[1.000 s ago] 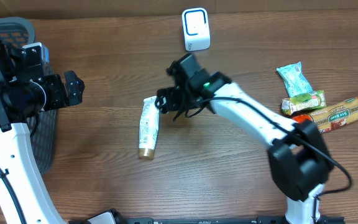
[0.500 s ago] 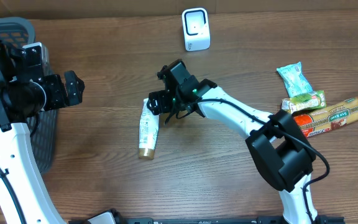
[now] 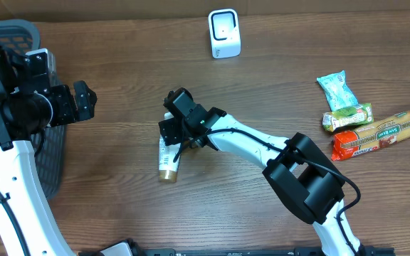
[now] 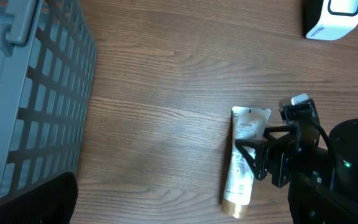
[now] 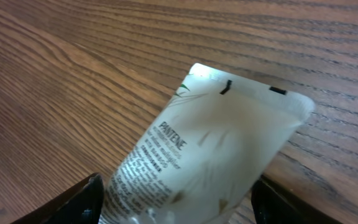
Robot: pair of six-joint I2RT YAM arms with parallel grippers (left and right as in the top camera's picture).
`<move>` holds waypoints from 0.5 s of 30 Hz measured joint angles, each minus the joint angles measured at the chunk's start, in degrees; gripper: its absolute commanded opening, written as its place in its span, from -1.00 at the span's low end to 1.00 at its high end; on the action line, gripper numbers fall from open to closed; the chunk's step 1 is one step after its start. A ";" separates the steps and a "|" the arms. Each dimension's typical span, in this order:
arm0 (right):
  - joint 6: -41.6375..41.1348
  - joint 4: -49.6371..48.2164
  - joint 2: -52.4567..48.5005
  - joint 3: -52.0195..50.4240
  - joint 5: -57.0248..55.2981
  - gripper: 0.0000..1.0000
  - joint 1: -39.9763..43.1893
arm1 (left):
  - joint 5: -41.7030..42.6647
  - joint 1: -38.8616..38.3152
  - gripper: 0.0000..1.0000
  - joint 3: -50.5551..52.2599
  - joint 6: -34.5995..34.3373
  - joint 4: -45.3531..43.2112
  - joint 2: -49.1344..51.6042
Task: Scan the item barcode
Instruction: 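Grasp the cream tube with the right gripper and lift it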
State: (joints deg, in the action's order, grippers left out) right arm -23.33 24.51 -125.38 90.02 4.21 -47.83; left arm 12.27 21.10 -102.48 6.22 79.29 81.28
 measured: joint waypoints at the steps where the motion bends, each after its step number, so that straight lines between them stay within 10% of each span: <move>1: -0.02 0.42 0.00 0.04 -0.15 0.47 0.02 | 0.00 0.00 0.99 0.00 0.00 0.00 0.00; 9: -0.74 5.99 0.00 1.75 1.46 -0.58 0.59 | 0.00 0.00 0.99 0.00 0.00 0.00 0.00; 15: -2.23 10.40 0.00 3.04 3.04 -0.65 1.68 | 0.00 0.00 0.99 0.00 0.00 0.00 0.00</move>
State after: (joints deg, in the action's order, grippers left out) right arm -25.56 34.92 -125.38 93.06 7.25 -46.15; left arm 12.27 21.10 -102.48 6.22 79.29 81.28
